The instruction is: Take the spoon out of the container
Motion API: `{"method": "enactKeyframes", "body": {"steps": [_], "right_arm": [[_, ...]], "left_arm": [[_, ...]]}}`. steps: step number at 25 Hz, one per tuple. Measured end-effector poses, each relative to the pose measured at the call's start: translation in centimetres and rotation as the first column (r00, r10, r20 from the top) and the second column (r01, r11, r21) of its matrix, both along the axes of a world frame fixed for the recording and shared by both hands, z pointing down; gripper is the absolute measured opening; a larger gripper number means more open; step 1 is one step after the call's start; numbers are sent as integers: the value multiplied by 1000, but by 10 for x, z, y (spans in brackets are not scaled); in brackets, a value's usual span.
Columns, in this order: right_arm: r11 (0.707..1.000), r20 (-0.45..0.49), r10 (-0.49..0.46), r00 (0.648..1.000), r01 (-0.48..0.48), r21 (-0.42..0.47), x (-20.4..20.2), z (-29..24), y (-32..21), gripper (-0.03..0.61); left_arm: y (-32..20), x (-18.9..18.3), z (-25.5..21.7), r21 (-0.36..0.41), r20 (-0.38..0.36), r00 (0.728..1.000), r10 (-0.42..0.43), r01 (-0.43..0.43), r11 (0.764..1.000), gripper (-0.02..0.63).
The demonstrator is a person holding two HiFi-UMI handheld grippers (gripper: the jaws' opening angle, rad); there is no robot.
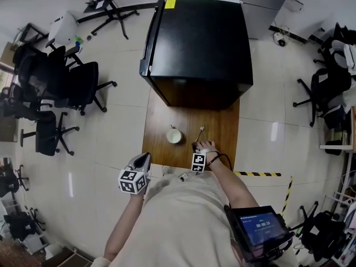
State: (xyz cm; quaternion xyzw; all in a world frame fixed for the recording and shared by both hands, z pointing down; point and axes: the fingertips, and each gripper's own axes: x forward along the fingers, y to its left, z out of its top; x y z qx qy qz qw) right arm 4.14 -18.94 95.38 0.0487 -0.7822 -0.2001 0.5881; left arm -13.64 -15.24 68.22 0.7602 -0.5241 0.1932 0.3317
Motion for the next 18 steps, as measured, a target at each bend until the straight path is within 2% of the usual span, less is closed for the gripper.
{"method": "enactKeyframes", "body": {"steps": [2,4,8,10,12,14,16,18], "right_arm": [[1000,-9,12,1000,-13,-27,3,2,-1,84],[995,11,49,999,-48,-82,1,-4,3,232],[977,116,177,977,-160,-142,-6,-38,8,235],[945,178,305,936,-274,-176,-11,-62,-2,235],[889,241,444,863,-391,-239,-15,-90,-14,235],[816,284,568,773,-481,-322,-9,-119,-17,233],[733,327,676,660,-558,-389,1,-152,-29,212],[650,378,760,529,-615,-446,7,-186,-48,206]], "left_arm": [[0,0,-1,2,3,1000,7,-7,1000,0],[-1,-1,2,5,2,1000,13,-13,1000,0],[-8,-8,4,26,-27,999,37,-36,999,0],[-16,-22,-3,59,-37,998,55,-52,997,0],[-23,-38,-8,89,-53,997,62,-58,994,0],[-24,-47,-11,104,-80,994,70,-62,993,0],[-31,-49,-18,123,-98,990,96,-84,989,0],[-41,-52,-27,149,-104,986,130,-113,982,0]]}}
